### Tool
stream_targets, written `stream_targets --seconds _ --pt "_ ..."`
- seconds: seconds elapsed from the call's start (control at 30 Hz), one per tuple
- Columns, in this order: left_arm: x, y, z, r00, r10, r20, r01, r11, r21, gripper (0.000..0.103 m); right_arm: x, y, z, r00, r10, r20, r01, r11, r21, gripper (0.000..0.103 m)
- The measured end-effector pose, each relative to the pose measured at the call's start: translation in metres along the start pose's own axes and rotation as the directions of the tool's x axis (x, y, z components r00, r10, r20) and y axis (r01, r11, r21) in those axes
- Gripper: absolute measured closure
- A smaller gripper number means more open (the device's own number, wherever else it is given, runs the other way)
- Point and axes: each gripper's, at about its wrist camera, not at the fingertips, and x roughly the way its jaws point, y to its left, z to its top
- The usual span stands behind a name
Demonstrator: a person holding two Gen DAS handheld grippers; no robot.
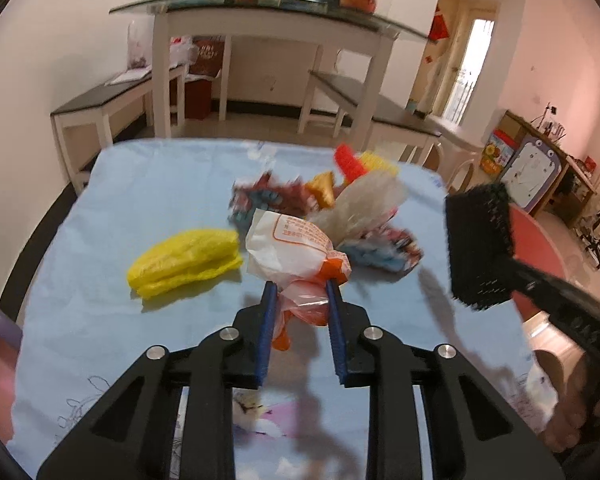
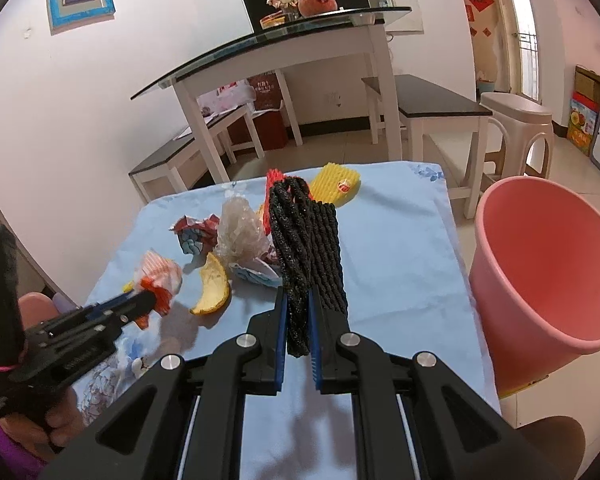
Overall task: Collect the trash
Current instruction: 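Lift and carry the black net and white bag over the pink bucket, then open both tools to drop the net and bag into the bucket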
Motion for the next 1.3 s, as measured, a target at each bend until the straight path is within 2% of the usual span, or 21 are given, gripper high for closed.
stream_targets --seconds 0.13,0.23,0.37,0.5,0.73,0.83,0.97,1.3 --pt "-0.019 -0.022 0.017 0.997 -0.047 0.054 0.045 0.998 0.031 0.078 -0.011 -0.007 0.004 0.999 -0.012 0.037 0.011 1.0 0.009 0.094" --pt "-0.026 -0.041 0.028 0.992 -0.092 0.08 0.087 0.994 0.063 0.078 -0.02 -0.019 0.01 0.997 -0.049 0.068 0.047 0.999 0.02 0.094" --pt "-0.026 -0.086 0.044 0.98 -0.172 0.103 0.158 0.978 0.136 0.078 -0.037 -0.046 0.018 0.986 -0.118 0.119 0.112 0.992 0.055 0.094" --pt "-0.011 -0.134 0.056 0.964 -0.251 0.086 0.232 0.956 0.181 0.078 -0.052 -0.083 0.025 0.969 -0.194 0.152 0.177 0.977 0.118 0.094" --pt "0.022 -0.212 0.062 0.938 -0.344 0.032 0.324 0.909 0.261 0.078 -0.065 -0.152 0.024 0.941 -0.304 0.145 0.266 0.935 0.233 0.094" --pt "0.04 -0.239 0.059 0.932 -0.362 -0.002 0.348 0.895 0.279 0.078 -0.066 -0.18 0.019 0.933 -0.337 0.123 0.295 0.915 0.275 0.093" --pt "0.064 -0.264 0.056 0.929 -0.366 -0.047 0.363 0.887 0.286 0.078 -0.061 -0.205 0.011 0.934 -0.345 0.09 0.304 0.902 0.308 0.093" --pt "0.107 -0.281 0.043 0.931 -0.336 -0.143 0.363 0.894 0.264 0.078 -0.043 -0.228 0.006 0.94 -0.339 0.042 0.308 0.894 0.325 0.093"
